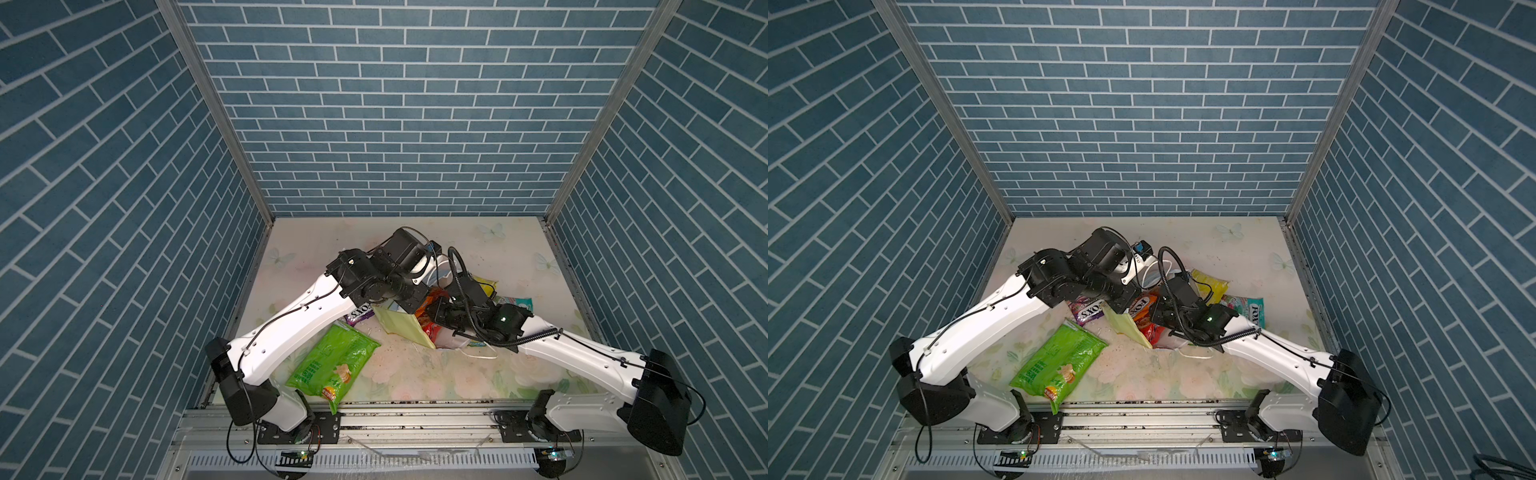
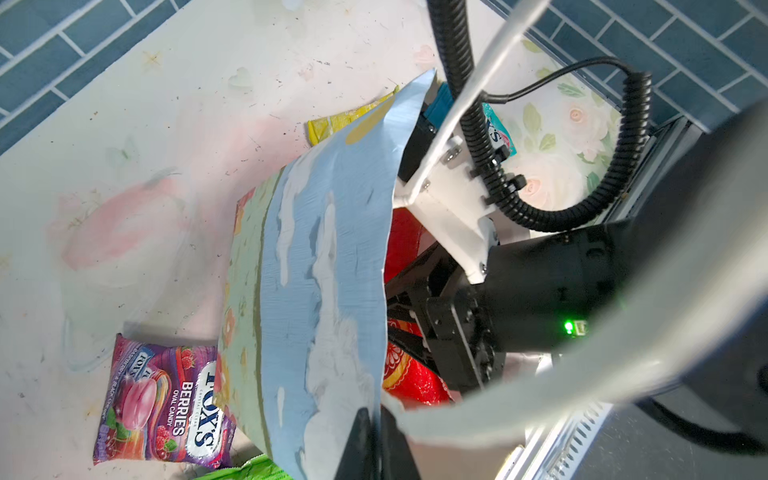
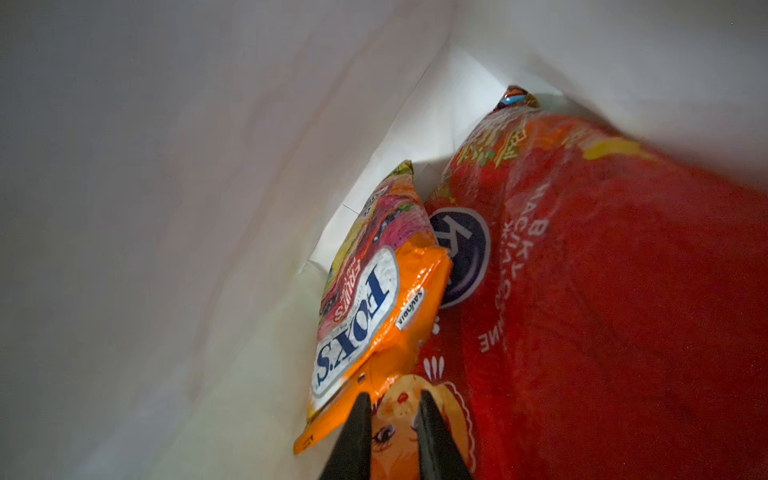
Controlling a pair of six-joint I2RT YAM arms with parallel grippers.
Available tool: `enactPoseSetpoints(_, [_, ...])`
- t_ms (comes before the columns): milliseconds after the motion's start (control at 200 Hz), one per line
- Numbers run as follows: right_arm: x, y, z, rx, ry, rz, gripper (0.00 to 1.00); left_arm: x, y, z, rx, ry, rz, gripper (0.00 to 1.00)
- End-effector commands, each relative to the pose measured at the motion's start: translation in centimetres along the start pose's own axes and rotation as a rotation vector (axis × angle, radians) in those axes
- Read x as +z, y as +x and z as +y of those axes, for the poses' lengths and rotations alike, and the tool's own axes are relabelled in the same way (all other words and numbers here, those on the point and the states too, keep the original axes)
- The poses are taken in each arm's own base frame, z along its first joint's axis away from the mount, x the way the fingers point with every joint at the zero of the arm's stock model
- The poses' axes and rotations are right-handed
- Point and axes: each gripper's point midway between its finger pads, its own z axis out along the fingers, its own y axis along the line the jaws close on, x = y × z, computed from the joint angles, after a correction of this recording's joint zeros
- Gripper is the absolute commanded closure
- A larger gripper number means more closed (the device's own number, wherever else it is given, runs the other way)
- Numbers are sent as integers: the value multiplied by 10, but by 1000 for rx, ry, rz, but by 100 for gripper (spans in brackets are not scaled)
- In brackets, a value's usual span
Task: Take the snacks out of the paper bag
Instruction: 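Close the right gripper on the orange Fox's pack inside the bag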
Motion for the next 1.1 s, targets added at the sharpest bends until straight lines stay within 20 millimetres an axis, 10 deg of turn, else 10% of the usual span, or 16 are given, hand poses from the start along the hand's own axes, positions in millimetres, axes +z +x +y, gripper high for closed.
enactPoseSetpoints(0, [6, -3, -9, 32, 50, -28, 76, 0, -1, -3, -4, 8, 13, 91])
enactPoseSetpoints(460, [32, -10, 0, 33, 57, -35, 74, -2, -1, -1, -5, -3, 11, 91])
enactPoseSetpoints(665, [43, -10, 8, 32, 35, -29, 89, -1, -1, 0, -5, -10, 12, 91])
enactPoseSetpoints(1095, [7, -16, 12, -3, -8, -69, 100, 0, 0, 15, -7, -68, 12, 91])
